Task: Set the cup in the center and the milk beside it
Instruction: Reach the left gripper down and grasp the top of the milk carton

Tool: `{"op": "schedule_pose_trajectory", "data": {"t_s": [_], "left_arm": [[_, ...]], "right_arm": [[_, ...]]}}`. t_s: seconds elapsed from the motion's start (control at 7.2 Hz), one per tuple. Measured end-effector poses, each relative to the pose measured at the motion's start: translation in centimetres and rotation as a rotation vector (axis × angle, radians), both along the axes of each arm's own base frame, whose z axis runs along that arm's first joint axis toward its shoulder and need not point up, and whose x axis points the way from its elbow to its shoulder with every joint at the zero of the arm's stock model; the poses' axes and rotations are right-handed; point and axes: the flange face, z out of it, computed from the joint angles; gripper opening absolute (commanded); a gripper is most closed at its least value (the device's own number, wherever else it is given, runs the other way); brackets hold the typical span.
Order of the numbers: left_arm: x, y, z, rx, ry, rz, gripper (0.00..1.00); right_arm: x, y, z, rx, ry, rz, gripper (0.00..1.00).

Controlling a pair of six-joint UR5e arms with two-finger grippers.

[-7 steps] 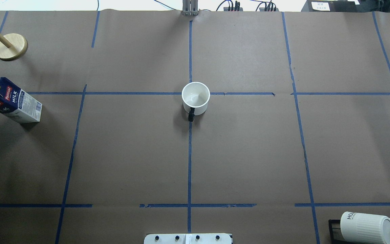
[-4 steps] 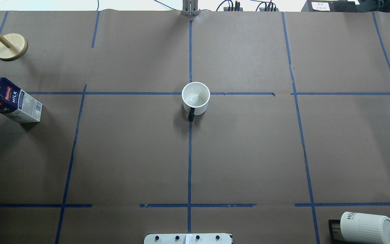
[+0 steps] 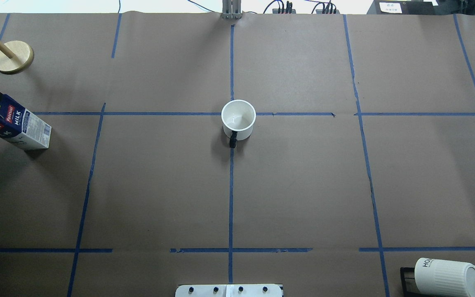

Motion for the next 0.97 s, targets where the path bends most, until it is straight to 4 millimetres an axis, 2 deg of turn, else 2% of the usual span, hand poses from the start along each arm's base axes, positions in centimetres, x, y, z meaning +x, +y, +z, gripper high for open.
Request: {"op": "schedule_pose_trajectory", "data": {"t_s": [0.14,0.28,0.42,0.69,0.83,0.97], "left_arm": [[1.2,0.1,0.6,0.001,-0.028,0.012,1.0],[2.3,0.3,1.2,0.002,-0.054,0.023,0.76],[2.9,0.4,1.6,-0.001,-0.068,0.032,0.44],[3.4,0.2,1.3,0.006,-0.071,0.037,0.44],[3.8,-0.5,-0.2,0.015,-0.067,0.036,0.44],[4.5,-2.0,-3.2,0.014,-0.067,0.035,0.44]], "right_arm": [[0.0,0.0,0.0,-0.001,0.0,0.0,1.0],[0.0,0.1,0.1,-0.002,0.001,0.0,1.0],[0.0,0.1,0.1,-0.002,0.001,-0.001,1.0],[0.0,0.2,0.2,-0.004,0.0,-0.001,1.0],[0.0,0.3,0.3,-0.005,-0.001,-0.001,1.0],[0.0,0.4,0.3,-0.006,-0.001,-0.001,1.0]]}}
